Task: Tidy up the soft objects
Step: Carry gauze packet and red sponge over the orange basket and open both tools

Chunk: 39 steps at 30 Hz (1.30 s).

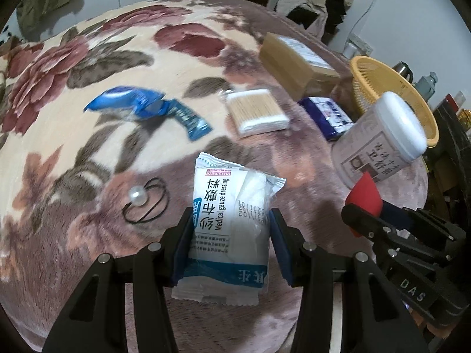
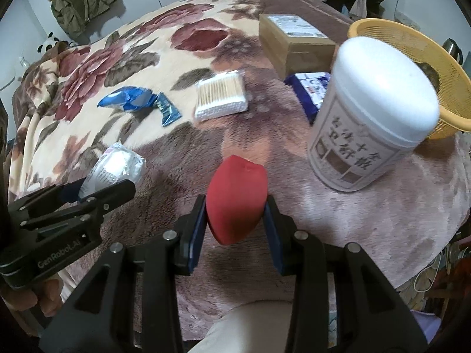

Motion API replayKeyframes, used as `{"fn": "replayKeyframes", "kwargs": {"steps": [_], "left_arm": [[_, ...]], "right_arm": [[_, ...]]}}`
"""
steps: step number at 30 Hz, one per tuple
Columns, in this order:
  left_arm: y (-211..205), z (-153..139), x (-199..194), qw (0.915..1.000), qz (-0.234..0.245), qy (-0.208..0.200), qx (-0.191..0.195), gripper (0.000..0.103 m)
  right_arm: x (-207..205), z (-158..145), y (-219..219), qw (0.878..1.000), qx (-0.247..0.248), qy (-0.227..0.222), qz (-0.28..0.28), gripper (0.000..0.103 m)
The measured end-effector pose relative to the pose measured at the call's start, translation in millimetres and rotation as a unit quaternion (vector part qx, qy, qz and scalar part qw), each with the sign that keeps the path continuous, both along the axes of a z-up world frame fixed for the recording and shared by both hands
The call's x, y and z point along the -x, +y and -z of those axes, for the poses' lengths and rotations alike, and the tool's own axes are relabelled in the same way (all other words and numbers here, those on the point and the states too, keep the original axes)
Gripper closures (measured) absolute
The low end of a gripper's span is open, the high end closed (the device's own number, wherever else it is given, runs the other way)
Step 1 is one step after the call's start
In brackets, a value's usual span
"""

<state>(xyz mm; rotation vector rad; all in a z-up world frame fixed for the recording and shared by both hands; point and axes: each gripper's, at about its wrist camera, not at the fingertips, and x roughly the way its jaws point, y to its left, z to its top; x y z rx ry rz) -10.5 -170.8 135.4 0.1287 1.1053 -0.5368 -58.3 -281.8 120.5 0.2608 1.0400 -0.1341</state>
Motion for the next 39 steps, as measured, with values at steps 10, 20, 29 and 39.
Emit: {"fn": "replayKeyframes", "kwargs": {"steps": [10, 20, 29, 39], "left_arm": [[-34, -34, -2, 0.9994, 0.023, -0.024, 0.008, 0.052], [-80, -77, -11, 0.9971, 0.055, -0.040, 0.033, 0.052], [-144, -107, -27, 0.9924, 0.097, -0.051, 0.055, 0.052], [-241, -112, -44, 0.9838, 0.162, -0.024, 0.073, 0.052]], "right_arm": [[3, -30, -23, 0.999, 0.008, -0.029, 0.014, 0.065], [-1, -65, -53, 0.997, 0.016, -0.066, 0.033, 0.065], [-4, -84, -101, 0.993, 0.023, -0.087, 0.071, 0.065], [-5, -99, -175, 0.985, 0.041, -0.090, 0.143, 0.065]]}}
